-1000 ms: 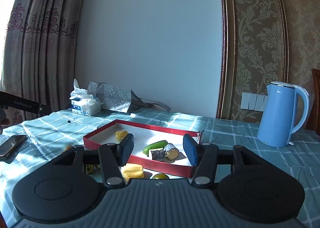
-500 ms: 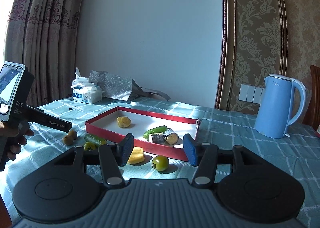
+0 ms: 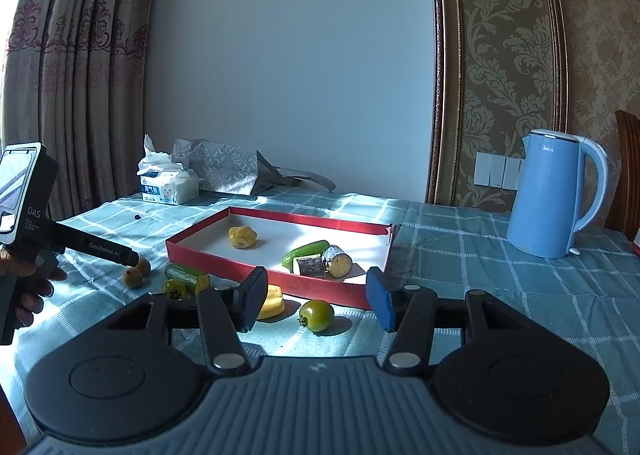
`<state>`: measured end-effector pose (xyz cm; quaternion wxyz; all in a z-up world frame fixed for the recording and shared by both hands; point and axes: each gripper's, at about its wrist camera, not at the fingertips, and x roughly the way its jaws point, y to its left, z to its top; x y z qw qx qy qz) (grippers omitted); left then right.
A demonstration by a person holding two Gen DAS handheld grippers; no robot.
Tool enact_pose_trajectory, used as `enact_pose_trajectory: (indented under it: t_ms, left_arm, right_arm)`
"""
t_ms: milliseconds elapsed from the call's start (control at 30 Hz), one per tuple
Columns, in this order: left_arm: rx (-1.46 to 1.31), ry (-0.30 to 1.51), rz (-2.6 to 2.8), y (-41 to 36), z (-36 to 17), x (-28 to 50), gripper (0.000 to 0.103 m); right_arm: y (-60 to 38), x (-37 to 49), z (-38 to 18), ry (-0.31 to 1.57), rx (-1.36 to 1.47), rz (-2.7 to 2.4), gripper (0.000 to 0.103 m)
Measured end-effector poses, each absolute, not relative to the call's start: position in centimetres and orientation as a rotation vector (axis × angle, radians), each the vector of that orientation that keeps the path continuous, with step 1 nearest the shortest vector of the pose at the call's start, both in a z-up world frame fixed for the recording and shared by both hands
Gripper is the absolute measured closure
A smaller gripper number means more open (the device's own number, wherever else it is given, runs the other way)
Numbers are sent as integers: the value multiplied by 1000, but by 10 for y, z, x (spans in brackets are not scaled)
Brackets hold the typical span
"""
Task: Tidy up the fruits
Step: 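Move the open left tool toward a brown round fruit on the cloth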
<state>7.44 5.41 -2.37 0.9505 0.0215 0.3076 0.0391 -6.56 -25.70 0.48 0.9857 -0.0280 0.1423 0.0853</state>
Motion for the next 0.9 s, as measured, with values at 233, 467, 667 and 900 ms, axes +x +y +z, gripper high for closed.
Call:
enact_pose_trajectory:
  t_ms: [233,467,667,900]
  left_arm:
    - [91,627,66,47,-29,77,11]
    - [98,660,53,37,-39,86,12]
    - [101,678,52,35,-44,91,12]
    - [114,683,51,32,-46,95,14]
  right_arm:
    - [-252,-64,3,284,-85,171,50]
    - [-251,-65,4,283,-96,178,50]
    - [-253,-64,3,286,-91,174,50]
    - [-252,-63,1,295,-90,179,50]
